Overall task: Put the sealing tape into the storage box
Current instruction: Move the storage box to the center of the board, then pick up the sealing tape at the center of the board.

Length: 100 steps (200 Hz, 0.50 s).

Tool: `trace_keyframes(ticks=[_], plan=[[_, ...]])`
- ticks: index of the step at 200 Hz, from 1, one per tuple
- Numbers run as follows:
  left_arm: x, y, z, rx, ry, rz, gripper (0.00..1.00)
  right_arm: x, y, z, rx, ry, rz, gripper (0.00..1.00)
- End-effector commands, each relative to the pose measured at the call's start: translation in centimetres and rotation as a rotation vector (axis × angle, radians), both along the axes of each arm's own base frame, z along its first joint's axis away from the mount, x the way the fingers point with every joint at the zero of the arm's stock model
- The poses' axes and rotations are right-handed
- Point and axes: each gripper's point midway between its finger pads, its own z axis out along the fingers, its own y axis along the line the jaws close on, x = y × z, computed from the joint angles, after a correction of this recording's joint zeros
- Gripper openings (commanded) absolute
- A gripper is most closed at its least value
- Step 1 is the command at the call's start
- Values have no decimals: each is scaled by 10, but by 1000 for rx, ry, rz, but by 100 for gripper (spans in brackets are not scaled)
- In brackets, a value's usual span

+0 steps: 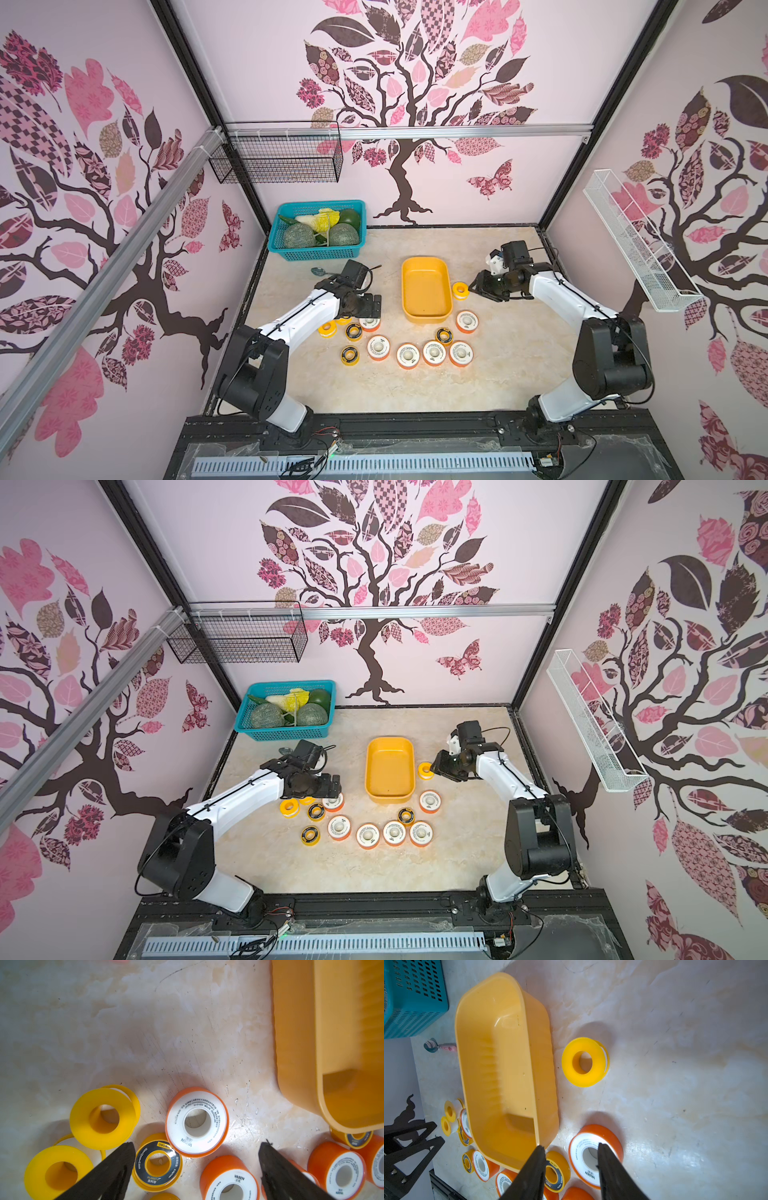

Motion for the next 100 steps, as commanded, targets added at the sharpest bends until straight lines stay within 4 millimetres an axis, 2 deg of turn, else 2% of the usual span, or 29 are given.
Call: trace_keyframes(ticks=[1,27,52,100], plan=[[5,-7,-2,52,-18,-43,98,3,4,11,23,-45,10,46],[4,-11,-12,108,-3,-67,98,3,5,10,27,-41,11,46],[6,-6,-19,153,2,-43,98,3,6,9,31,-38,12,47],[6,-9,-36,151,31,-43,97,3,6,9,38,-36,13,47]])
